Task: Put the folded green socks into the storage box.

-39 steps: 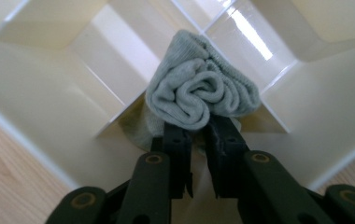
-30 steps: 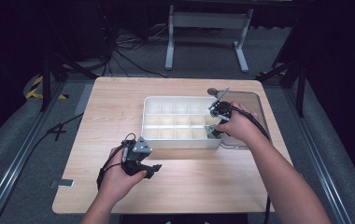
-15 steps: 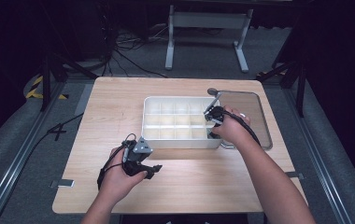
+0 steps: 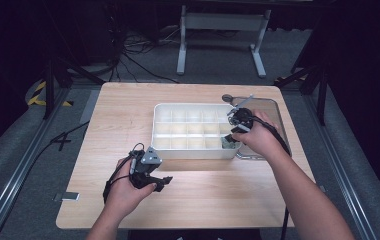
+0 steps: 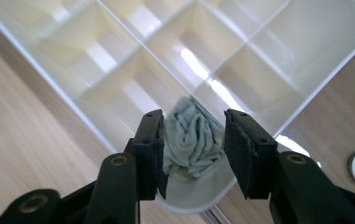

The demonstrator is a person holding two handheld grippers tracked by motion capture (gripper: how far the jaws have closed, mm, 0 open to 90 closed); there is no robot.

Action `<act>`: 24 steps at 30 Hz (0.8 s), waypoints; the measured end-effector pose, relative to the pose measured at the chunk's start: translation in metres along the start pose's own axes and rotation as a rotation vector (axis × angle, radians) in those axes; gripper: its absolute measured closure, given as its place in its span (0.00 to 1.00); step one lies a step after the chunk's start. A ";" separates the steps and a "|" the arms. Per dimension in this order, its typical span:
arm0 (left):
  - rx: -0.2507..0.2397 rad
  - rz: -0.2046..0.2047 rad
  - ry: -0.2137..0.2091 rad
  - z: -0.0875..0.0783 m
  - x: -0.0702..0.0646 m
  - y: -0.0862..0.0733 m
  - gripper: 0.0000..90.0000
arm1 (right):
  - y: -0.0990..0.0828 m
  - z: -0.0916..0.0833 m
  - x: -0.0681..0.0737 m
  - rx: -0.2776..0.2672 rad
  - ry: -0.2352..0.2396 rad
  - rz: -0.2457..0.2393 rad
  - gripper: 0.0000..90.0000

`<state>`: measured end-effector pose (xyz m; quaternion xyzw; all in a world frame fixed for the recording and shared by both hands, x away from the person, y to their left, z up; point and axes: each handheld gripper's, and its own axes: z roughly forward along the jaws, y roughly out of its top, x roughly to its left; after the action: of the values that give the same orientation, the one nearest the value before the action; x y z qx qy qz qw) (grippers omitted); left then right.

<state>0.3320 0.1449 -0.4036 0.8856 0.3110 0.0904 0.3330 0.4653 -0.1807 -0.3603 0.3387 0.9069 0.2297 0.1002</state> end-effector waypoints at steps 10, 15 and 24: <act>0.007 -0.007 0.011 -0.007 0.001 -0.006 0.39 | -0.022 -0.045 0.022 -0.208 0.070 -0.044 0.57; -0.002 -0.016 0.007 -0.010 0.000 -0.009 0.39 | -0.043 -0.052 0.038 -0.298 0.127 -0.049 0.56; 0.014 -0.027 0.018 -0.006 0.005 -0.013 0.39 | -0.083 -0.030 0.047 -0.356 0.151 -0.010 0.56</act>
<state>0.3275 0.1591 -0.4080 0.8828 0.3264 0.0915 0.3253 0.3728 -0.2150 -0.3759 0.2929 0.8586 0.4106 0.0915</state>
